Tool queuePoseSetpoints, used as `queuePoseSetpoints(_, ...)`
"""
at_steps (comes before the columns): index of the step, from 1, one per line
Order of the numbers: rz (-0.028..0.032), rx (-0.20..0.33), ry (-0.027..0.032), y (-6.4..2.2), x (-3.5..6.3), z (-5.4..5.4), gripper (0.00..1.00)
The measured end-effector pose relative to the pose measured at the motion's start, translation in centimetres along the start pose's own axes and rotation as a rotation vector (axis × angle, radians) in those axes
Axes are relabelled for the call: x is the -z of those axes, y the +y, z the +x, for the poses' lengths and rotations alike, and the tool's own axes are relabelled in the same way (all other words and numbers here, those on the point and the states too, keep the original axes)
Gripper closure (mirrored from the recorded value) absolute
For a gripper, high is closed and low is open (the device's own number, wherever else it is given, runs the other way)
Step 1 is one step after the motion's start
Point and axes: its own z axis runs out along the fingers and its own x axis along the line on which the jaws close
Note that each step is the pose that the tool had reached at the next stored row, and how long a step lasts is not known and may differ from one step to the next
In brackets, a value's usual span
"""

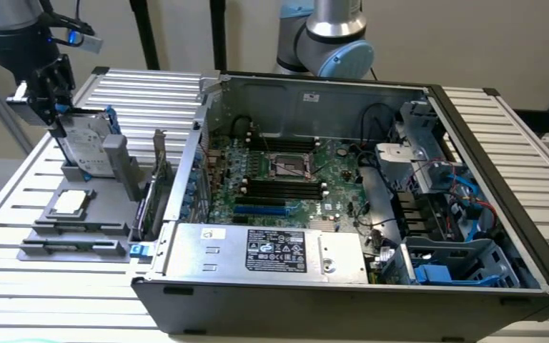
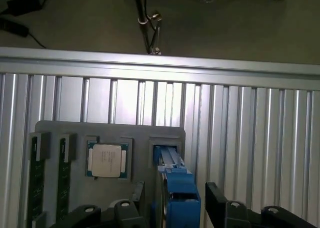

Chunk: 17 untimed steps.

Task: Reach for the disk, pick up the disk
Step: 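Pick up the disk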

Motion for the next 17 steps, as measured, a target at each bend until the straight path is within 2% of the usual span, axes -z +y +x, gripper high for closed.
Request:
queuePoseSetpoints(1, 0.0000, 0.000, 0.0000, 0.00, 0.00, 0.00, 0.43)
queuePoseSetpoints(3, 0.0001, 0.000, 0.0000, 0.00, -0.03, 0.00, 0.55)
queuePoseSetpoints(5, 0.0002, 0.000, -0.0001, 0.00, -0.06, 0.00, 0.55)
queuePoseSetpoints(6, 0.0001, 0.000, 0.0000, 0.00, -0.07, 0.00, 0.62)
queuePoseSetpoints(17, -0.0001, -0.001, 0.0004, -0.01, -0.24, 0.00, 0.62)
